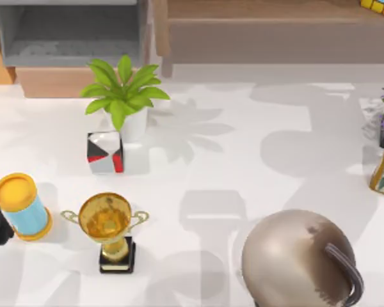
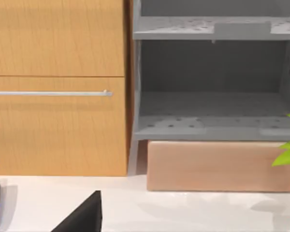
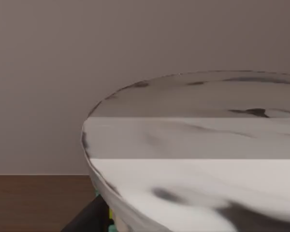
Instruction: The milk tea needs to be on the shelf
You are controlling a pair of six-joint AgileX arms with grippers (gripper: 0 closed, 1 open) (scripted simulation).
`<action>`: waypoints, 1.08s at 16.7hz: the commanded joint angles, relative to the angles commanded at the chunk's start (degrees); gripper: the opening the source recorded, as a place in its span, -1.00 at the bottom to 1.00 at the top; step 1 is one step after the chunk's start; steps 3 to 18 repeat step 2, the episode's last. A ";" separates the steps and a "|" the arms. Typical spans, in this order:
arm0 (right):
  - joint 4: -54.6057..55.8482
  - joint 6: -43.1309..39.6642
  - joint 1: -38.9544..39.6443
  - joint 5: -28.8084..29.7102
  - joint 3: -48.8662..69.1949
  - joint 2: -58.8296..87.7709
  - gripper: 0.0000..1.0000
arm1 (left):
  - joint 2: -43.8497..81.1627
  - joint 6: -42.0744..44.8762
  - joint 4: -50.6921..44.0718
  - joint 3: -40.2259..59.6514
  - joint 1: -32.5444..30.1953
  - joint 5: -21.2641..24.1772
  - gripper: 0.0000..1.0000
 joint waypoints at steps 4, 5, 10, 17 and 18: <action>0.00 0.00 0.00 0.00 0.00 0.00 1.00 | 0.00 0.00 0.00 0.00 0.00 0.00 1.00; 0.00 0.00 0.00 0.00 0.00 0.00 1.00 | 0.00 0.00 0.00 0.00 0.00 0.00 1.00; 0.00 0.00 0.00 0.00 0.00 0.00 1.00 | 0.00 0.00 0.00 0.00 0.00 0.00 1.00; 0.00 0.00 0.00 0.00 0.00 0.00 1.00 | 0.00 0.00 0.00 0.00 0.00 0.00 1.00; 0.00 0.00 0.00 0.00 0.00 0.00 1.00 | 0.00 0.00 0.00 0.00 0.00 0.00 1.00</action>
